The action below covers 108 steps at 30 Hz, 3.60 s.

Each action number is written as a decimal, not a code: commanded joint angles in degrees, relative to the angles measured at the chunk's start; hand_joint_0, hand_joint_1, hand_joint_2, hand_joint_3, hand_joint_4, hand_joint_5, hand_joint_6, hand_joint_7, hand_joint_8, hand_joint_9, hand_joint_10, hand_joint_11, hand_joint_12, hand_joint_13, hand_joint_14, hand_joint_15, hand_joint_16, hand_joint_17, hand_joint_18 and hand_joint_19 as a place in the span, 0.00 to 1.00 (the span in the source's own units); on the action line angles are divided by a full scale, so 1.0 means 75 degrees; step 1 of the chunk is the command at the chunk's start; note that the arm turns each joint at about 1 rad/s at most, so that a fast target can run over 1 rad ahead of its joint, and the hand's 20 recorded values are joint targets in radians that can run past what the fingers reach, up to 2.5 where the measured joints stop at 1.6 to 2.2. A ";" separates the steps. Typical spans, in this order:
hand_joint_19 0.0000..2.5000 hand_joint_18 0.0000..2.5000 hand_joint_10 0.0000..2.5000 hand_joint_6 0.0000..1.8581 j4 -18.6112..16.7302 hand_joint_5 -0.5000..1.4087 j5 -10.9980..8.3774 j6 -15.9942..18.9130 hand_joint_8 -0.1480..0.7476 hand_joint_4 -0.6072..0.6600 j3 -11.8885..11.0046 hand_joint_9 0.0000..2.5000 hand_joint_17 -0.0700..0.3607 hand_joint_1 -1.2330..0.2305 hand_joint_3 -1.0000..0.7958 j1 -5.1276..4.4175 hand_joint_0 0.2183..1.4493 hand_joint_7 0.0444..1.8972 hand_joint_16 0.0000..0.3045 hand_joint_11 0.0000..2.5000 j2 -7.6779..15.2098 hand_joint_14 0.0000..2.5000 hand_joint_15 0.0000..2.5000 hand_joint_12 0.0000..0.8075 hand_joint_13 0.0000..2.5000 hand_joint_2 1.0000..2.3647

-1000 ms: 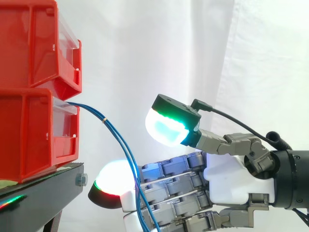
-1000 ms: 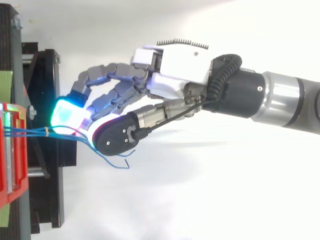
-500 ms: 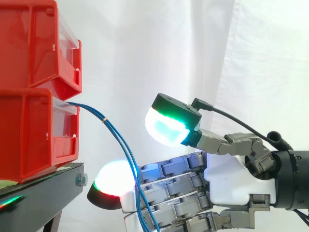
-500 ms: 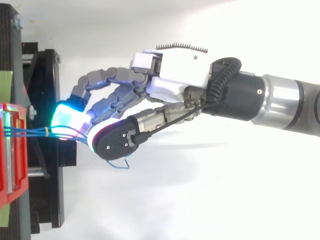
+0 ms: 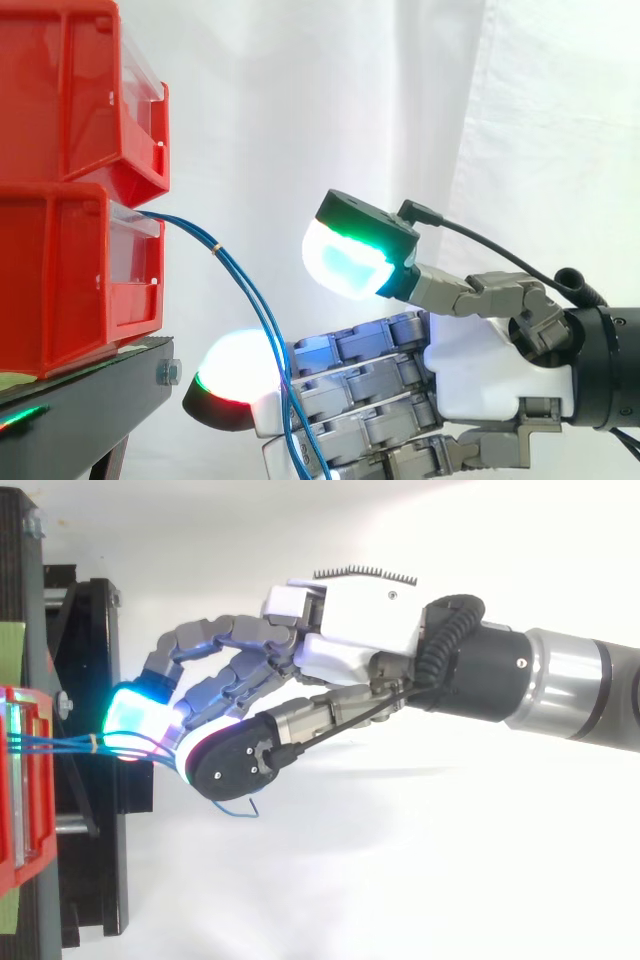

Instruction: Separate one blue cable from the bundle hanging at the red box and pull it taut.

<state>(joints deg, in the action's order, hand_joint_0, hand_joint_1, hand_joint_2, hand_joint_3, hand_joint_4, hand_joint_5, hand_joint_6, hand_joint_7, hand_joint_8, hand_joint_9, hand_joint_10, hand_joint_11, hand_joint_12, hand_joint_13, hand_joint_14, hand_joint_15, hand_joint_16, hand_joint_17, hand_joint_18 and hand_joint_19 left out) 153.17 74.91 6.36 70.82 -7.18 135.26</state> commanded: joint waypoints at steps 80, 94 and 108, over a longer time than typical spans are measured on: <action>0.20 0.32 0.01 0.29 0.1445 0.19 -0.0074 -0.0074 0.48 0.61 -0.0255 0.33 0.32 0.40 0.41 -0.0145 0.34 0.70 0.10 0.24 -0.0773 0.01 0.17 0.35 0.36 0.01; 0.20 0.32 0.01 0.33 0.1948 0.19 -0.0098 -0.0098 0.49 0.61 -0.0442 0.34 0.32 0.46 0.36 -0.0075 0.34 0.67 0.10 0.24 -0.0866 0.01 0.17 0.35 0.36 0.01; 0.20 0.33 0.01 0.35 0.1925 0.18 -0.0098 -0.0098 0.49 0.61 -0.0442 0.34 0.32 0.37 0.48 -0.0075 0.35 0.65 0.10 0.25 -0.0866 0.01 0.17 0.36 0.36 0.02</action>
<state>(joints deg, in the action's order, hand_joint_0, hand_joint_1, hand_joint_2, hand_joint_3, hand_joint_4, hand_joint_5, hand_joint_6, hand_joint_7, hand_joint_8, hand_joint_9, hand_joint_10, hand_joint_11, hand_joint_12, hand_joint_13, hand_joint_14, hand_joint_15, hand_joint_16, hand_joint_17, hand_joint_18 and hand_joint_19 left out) 167.65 74.20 5.62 67.50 -7.74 128.78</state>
